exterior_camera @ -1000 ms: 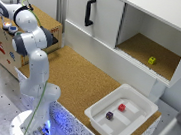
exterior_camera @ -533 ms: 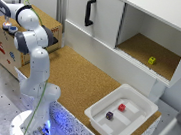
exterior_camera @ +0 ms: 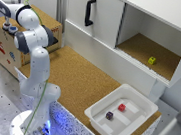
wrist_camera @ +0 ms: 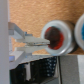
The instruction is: Turn off the red light
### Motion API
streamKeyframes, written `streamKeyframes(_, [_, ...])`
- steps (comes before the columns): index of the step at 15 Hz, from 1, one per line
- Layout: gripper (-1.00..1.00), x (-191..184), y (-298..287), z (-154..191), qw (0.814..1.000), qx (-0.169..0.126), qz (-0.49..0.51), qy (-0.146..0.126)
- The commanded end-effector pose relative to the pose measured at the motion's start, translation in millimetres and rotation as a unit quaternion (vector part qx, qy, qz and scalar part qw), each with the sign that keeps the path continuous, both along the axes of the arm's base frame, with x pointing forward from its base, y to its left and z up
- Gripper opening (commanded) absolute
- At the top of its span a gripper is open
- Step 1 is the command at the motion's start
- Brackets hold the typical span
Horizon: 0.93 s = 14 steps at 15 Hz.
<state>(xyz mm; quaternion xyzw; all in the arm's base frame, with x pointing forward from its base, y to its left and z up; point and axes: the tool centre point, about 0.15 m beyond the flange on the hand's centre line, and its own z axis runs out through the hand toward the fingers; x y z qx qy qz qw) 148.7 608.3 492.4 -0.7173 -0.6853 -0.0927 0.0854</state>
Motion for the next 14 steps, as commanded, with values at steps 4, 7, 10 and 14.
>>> streamKeyframes(4, [1.0,45,-68,42,0.997,0.058,-0.045,-0.023])
streamKeyframes(7, [1.0,71,-124,34,0.99,0.087,-0.098,-0.053])
streamKeyframes(10, [1.0,99,-176,31,0.976,0.103,-0.186,-0.041])
streamKeyframes(14, [1.0,128,-256,-3,0.942,0.104,-0.318,0.004])
